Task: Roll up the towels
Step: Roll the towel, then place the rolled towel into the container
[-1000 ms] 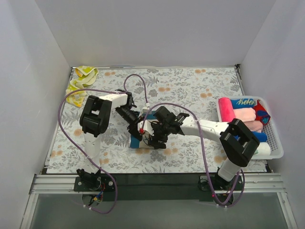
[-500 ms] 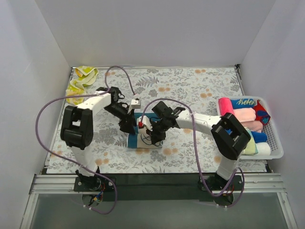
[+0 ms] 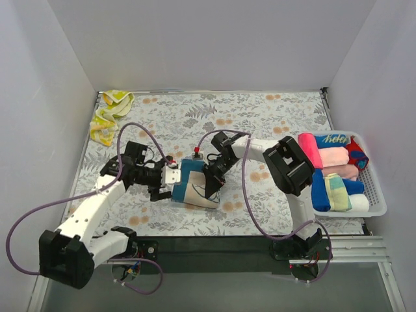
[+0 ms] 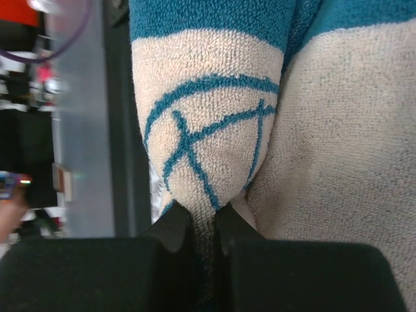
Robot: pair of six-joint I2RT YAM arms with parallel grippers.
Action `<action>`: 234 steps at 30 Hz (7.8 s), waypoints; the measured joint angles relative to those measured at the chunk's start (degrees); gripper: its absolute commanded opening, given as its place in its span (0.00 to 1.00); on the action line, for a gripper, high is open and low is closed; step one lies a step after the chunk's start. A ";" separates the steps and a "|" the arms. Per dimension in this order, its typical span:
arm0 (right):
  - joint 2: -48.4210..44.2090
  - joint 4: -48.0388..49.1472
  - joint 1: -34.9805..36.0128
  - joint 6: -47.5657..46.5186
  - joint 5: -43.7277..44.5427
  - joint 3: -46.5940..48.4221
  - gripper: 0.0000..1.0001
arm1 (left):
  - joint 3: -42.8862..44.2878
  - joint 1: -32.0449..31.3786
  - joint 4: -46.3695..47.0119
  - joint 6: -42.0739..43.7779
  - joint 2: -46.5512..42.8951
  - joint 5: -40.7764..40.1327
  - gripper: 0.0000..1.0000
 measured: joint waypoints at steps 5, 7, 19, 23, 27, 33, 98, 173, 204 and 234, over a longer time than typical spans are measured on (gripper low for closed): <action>5.73 -3.98 -2.38 0.85 -7.61 2.86 0.01 | -6.49 -8.66 4.94 0.79 -8.44 -4.79 0.86; 7.34 -5.29 -2.86 0.87 -9.14 3.91 0.01 | -8.74 -11.98 7.56 0.92 -10.45 -6.64 0.86; 12.98 -11.72 -3.30 -0.02 -13.42 8.00 0.03 | -14.58 -22.16 23.43 1.36 -0.13 -14.93 0.81; 13.18 -12.52 -3.30 -0.31 -13.07 8.50 0.08 | -15.10 -23.52 25.88 2.38 3.65 -17.09 0.67; 13.18 -13.27 -3.30 -0.35 -12.41 9.01 0.19 | -15.06 -24.15 27.67 3.37 5.70 -18.69 0.51; 12.92 -14.80 -3.61 -0.37 -10.51 9.68 0.46 | -10.71 -24.50 25.11 2.97 10.91 -18.84 0.16; -11.65 9.16 4.87 0.50 12.41 -9.01 0.01 | 25.22 3.56 -5.11 -7.91 23.93 6.49 0.78; -27.04 18.03 19.74 -2.47 47.17 -16.37 0.98 | 29.53 -9.33 -26.73 -1.16 55.52 12.00 0.18; -24.70 20.33 7.54 1.49 37.48 -21.31 0.01 | 43.08 3.15 -22.99 -10.99 52.76 11.43 0.96; -56.87 -5.84 -54.34 1.07 47.32 -8.13 0.01 | 63.54 5.46 -8.66 -31.45 46.21 8.63 0.98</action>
